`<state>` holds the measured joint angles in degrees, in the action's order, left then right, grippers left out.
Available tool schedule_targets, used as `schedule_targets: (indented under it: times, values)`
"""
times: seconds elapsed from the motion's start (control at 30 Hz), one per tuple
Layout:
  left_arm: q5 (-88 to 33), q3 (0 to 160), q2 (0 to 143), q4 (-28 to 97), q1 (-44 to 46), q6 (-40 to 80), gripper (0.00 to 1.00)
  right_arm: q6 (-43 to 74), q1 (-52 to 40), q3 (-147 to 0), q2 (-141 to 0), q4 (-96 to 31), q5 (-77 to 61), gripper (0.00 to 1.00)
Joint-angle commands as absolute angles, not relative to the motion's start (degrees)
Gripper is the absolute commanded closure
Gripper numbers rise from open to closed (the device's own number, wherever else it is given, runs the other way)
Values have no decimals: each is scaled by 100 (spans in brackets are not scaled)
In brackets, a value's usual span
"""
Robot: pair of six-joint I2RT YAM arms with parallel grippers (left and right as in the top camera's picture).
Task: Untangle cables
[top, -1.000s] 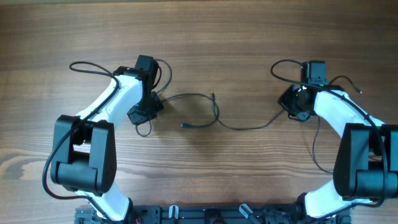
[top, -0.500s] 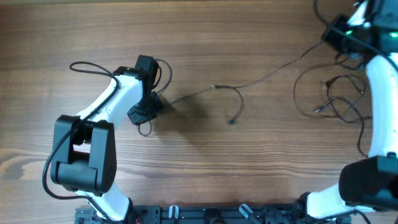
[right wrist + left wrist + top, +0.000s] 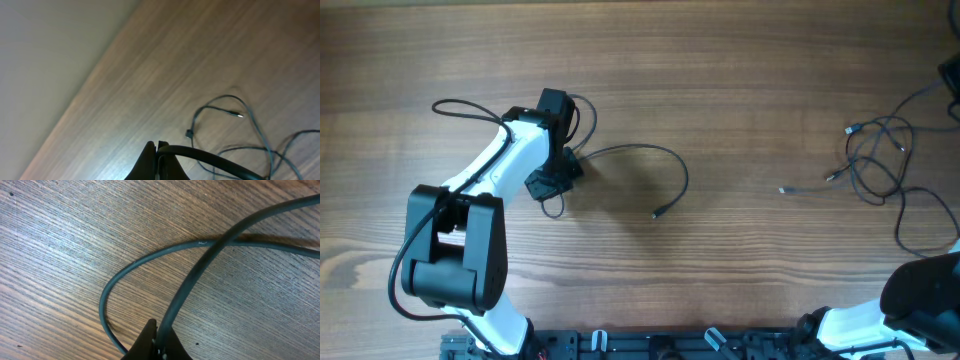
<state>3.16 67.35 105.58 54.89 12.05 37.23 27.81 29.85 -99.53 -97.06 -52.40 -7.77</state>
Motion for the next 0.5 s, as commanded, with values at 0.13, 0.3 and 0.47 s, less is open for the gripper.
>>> schedule_targets:
  times: [0.13, 0.3, 0.47]
  values:
    - [325, 6733, 10589, 5496, 1188, 3824, 95, 3358, 3028, -10038, -9756, -5485, 711, 96]
    - [307, 6733, 10589, 5498, 1188, 3822, 94, 4025, 3225, -10038, -9756, -5430, 707, 96]
    - [242, 6733, 10589, 5496, 1188, 3824, 94, 4042, 3352, -10038, -9762, -4895, 620, 96]
